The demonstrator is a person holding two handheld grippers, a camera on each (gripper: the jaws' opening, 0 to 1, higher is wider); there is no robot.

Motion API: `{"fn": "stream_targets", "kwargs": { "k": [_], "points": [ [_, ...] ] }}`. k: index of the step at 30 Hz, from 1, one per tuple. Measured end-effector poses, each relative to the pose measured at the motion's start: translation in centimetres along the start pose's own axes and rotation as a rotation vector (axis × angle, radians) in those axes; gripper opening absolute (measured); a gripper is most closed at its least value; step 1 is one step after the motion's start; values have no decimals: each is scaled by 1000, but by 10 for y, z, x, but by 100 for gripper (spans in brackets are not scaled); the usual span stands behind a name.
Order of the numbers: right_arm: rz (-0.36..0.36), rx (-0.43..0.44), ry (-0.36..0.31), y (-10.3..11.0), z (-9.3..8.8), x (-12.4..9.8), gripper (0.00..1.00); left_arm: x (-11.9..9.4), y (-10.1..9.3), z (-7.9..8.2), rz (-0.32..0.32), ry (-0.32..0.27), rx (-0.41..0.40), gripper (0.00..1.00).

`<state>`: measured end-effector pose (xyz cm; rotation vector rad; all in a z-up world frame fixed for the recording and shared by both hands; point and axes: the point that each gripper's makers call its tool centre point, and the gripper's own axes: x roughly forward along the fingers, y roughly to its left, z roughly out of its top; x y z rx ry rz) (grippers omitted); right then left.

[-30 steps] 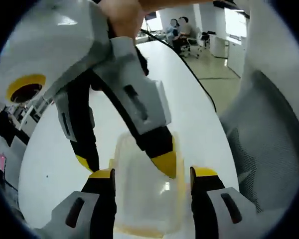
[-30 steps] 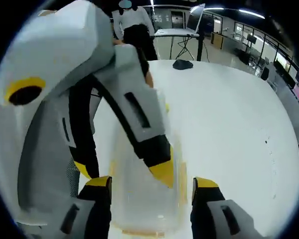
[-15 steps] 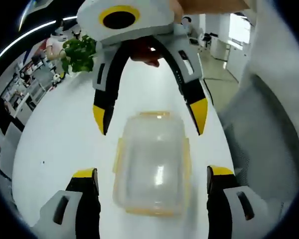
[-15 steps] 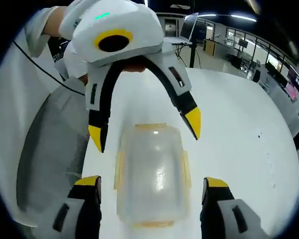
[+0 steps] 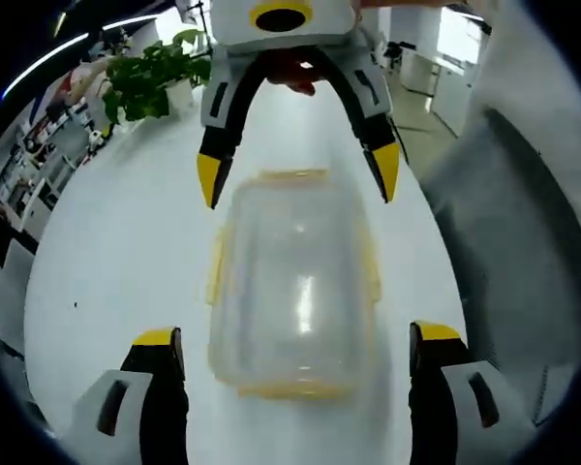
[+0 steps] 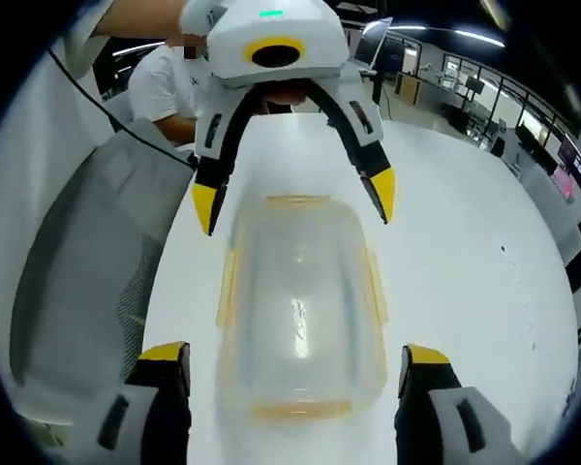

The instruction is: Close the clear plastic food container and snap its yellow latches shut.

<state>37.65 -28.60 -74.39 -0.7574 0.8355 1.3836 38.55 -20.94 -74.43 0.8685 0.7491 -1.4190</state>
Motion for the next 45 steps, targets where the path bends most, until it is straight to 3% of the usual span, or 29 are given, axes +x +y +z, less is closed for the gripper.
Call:
{"fn": "stream_targets", "kwargs": {
  "k": [2, 7, 20, 30, 45],
  "points": [
    [-25, 15, 69, -6, -13, 3, 85, 4, 4, -5, 31, 24, 34, 86],
    [-24, -20, 70, -4, -8, 13, 82, 14, 3, -10, 41, 47, 28, 78],
    [-37, -21, 71, -1, -4, 18, 78, 12, 0, -14, 59, 46, 41, 78],
    [-26, -33, 66, 6, 25, 35, 78, -6, -7, -41, 67, 19, 21, 78],
    [-9, -66, 88, 17, 84, 72, 78, -43, -20, -102, 80, 46, -2, 78]
  ]
}}
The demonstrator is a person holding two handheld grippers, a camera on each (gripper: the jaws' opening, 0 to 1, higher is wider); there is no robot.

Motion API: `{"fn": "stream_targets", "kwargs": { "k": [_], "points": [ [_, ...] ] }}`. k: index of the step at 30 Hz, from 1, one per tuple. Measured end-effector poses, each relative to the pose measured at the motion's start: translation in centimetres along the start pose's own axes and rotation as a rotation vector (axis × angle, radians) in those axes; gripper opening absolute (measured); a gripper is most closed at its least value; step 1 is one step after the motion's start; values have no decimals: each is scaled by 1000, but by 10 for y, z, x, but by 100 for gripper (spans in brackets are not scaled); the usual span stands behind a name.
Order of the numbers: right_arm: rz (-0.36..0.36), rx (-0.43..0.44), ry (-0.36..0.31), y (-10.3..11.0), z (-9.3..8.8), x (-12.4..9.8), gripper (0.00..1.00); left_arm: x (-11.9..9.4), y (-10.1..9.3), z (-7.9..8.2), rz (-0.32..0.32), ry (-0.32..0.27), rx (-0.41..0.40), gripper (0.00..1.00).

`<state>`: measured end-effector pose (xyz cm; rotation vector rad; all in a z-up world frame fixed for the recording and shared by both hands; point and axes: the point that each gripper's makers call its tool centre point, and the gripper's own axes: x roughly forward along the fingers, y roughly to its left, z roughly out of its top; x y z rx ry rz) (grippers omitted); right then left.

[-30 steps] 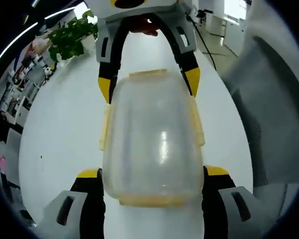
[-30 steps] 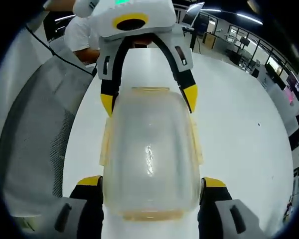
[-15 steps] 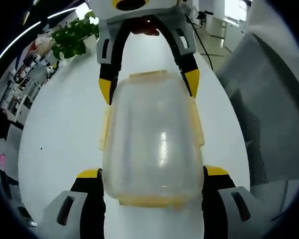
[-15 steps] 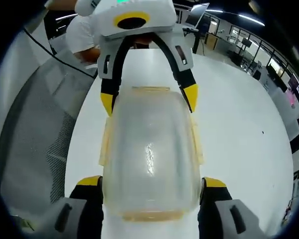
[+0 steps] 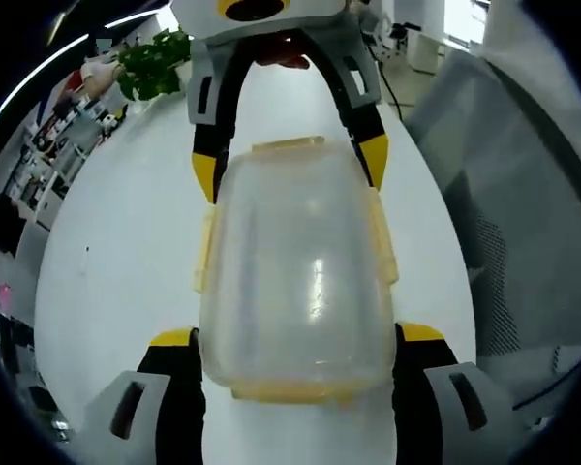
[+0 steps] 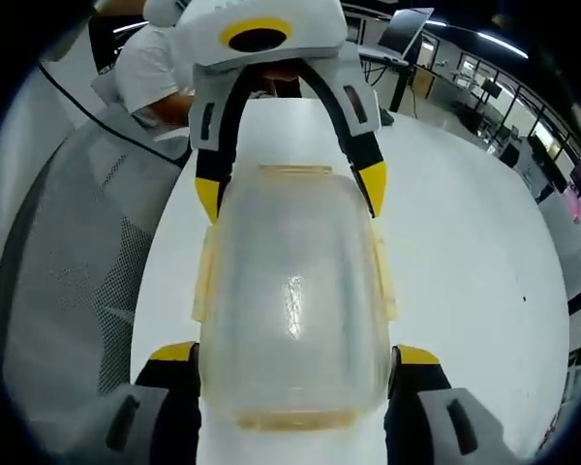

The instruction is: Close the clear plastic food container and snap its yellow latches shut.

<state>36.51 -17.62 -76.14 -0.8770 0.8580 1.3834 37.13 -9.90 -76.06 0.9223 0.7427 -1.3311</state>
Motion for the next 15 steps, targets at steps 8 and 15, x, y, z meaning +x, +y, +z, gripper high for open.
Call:
{"fn": "stream_targets", "kwargs": {
  "k": [8, 15],
  "points": [
    [3, -8, 22, -1, 13, 6, 78, -7, 1, -13, 3, -10, -7, 78],
    [0, 5, 39, -12, 13, 7, 78, -6, 13, -15, -2, 6, 12, 78]
  ]
}}
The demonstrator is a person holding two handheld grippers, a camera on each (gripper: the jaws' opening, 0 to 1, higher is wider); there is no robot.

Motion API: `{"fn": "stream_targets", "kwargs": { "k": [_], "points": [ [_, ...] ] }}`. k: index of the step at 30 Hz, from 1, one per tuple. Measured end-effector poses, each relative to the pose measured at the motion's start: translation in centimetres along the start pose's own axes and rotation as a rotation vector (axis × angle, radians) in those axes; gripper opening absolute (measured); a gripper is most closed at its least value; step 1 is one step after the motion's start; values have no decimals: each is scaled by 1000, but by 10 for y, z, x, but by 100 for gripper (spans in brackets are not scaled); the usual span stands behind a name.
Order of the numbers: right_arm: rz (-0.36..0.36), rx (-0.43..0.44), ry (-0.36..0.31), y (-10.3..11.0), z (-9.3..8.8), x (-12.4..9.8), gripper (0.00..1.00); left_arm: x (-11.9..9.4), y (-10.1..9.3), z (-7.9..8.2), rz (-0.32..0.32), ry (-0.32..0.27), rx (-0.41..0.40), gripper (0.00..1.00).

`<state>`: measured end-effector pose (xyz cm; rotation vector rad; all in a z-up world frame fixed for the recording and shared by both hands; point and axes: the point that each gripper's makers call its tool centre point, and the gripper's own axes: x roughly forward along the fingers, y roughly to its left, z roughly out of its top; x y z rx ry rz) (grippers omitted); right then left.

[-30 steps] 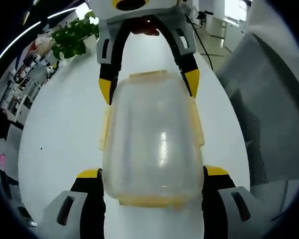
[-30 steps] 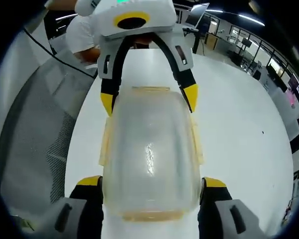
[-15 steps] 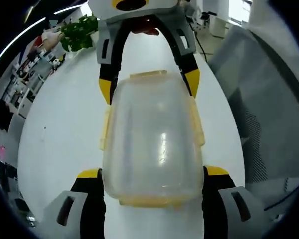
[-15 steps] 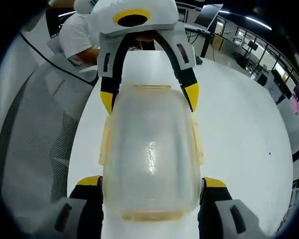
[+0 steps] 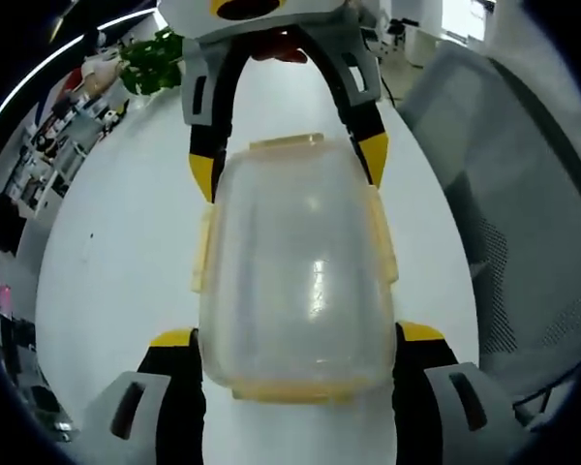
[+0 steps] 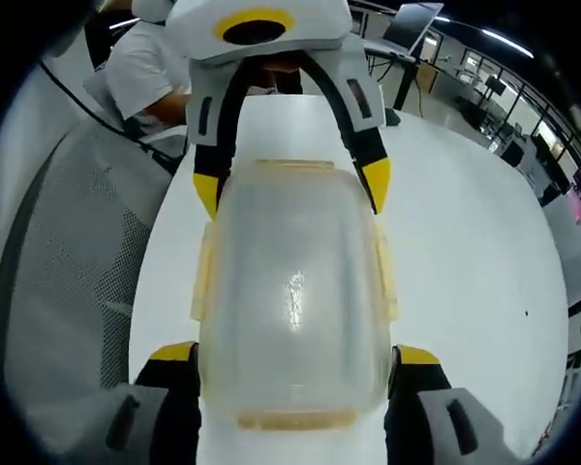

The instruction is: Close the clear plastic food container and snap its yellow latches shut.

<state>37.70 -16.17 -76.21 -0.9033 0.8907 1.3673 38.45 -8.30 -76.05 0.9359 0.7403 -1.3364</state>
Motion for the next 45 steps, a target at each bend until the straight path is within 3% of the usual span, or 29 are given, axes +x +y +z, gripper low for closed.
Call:
{"fn": "stream_targets", "kwargs": {
  "k": [11, 31, 45],
  "points": [
    [4, -1, 21, -31, 0, 1, 78, 4, 31, -3, 0, -5, -3, 78],
    [11, 9, -6, -87, 0, 1, 79, 10, 86, -7, -9, 26, 8, 78],
    [15, 1, 21, -94, -2, 2, 79, 12, 93, -6, -3, 30, -4, 78]
  ]
}}
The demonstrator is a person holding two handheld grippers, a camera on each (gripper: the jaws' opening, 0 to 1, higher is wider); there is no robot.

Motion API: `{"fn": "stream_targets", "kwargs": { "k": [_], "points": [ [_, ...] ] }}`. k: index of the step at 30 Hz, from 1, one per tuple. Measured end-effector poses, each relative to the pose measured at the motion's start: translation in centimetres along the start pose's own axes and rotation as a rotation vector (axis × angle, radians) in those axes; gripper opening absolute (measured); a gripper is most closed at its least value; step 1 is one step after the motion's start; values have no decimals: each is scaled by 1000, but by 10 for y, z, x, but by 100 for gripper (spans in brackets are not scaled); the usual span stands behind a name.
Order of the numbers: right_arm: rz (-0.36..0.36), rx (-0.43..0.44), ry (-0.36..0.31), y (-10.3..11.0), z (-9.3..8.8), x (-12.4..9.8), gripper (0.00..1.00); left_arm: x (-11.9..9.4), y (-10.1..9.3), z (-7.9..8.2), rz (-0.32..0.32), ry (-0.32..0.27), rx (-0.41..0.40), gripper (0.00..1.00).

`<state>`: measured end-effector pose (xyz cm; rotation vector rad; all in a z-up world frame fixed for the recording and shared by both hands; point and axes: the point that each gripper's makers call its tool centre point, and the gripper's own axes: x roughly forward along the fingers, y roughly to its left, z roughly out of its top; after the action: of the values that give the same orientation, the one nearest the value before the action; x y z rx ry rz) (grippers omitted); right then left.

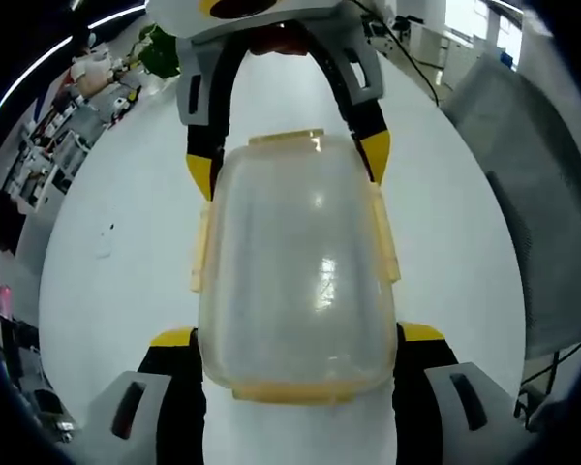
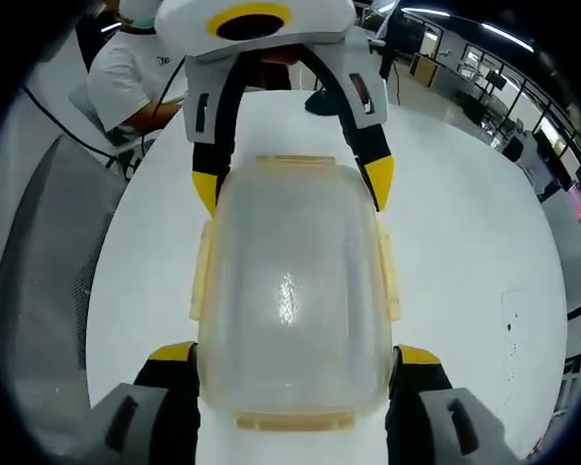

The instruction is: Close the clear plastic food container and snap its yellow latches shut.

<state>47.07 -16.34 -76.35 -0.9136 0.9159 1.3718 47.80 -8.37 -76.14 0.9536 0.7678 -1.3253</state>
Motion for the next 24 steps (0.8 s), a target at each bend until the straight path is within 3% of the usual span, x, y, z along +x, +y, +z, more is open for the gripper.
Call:
{"fn": "stream_targets", "kwargs": {
  "k": [7, 8, 10, 13, 20, 24],
  "points": [
    [-15, 4, 19, 1, 1, -2, 80, -1, -1, 1, -3, 18, -18, 79],
    [-29, 30, 9, -2, 3, -3, 85, -1, -1, 3, 0, 13, -50, 82],
    [-60, 70, -21, -7, 8, -5, 99, -1, 1, 9, 21, -14, -107, 100],
    [-76, 12, 4, -7, 6, -7, 99, -5, 2, 7, 32, 2, -64, 99],
    [-90, 22, 0, -2, 8, -17, 99, -12, -3, 6, 35, 22, -50, 99],
    [-117, 86, -61, 3, 14, -27, 99, -21, -4, 11, 61, -2, -79, 99]
  ]
}}
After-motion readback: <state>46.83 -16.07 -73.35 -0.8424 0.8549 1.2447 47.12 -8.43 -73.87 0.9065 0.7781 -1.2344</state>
